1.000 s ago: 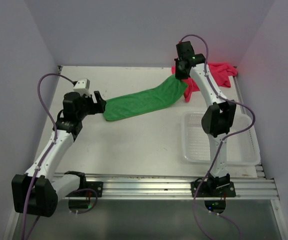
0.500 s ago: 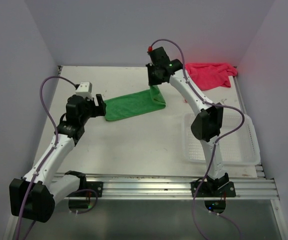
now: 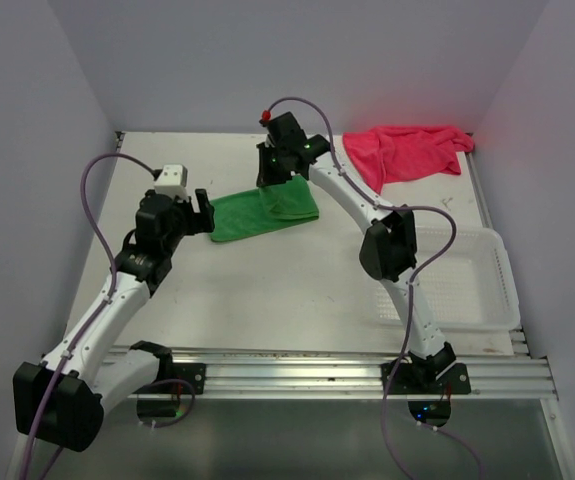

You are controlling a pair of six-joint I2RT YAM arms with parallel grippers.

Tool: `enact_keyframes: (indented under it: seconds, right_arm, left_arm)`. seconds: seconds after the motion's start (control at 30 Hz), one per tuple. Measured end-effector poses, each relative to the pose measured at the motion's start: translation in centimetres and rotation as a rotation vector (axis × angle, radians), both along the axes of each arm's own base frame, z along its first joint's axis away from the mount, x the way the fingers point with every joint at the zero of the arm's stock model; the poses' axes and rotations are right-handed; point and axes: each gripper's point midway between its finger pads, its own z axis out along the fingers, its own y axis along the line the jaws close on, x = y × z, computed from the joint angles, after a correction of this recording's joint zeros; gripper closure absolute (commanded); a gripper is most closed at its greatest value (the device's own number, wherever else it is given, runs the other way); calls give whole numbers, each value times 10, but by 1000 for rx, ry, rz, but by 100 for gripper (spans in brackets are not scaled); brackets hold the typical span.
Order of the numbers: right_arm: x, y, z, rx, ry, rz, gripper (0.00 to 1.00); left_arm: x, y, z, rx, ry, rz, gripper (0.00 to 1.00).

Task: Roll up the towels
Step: Fold the towel

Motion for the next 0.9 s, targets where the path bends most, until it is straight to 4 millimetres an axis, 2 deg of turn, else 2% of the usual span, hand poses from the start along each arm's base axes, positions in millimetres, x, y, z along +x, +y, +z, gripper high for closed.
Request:
enact_keyframes:
  seconds: [0.2, 0.4, 0.9]
  right_arm:
    - [-9, 34, -10, 88, 35, 39, 100]
    - [-14, 59, -16, 164, 59, 64, 100]
    - [-22, 91, -45, 254, 141, 84, 100]
  left_arm:
    - [-2, -1, 4, 8, -14, 10, 18]
    - [-4, -2, 2, 17, -7, 13, 18]
    - [-6, -5, 0, 26, 2, 10, 17]
